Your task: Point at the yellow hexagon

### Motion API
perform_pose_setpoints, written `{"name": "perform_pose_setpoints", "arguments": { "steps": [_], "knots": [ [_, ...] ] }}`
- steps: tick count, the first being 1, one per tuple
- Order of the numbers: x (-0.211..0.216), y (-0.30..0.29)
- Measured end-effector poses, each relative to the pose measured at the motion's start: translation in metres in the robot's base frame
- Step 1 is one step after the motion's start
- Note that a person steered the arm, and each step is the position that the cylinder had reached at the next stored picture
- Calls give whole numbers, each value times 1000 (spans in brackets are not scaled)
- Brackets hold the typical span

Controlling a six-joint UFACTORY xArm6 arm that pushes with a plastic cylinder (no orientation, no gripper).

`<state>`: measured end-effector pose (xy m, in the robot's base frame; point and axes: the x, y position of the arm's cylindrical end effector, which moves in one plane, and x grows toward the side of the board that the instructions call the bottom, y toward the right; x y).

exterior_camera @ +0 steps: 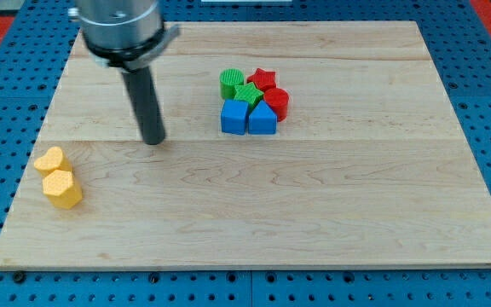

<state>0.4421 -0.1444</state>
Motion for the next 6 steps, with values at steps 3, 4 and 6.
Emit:
{"name": "perform_pose_setpoints", "arguments": {
  "steps": [3,4,6],
  "knots": [
    [117,-68],
    [135,-139],
    [106,-159]
  ]
}}
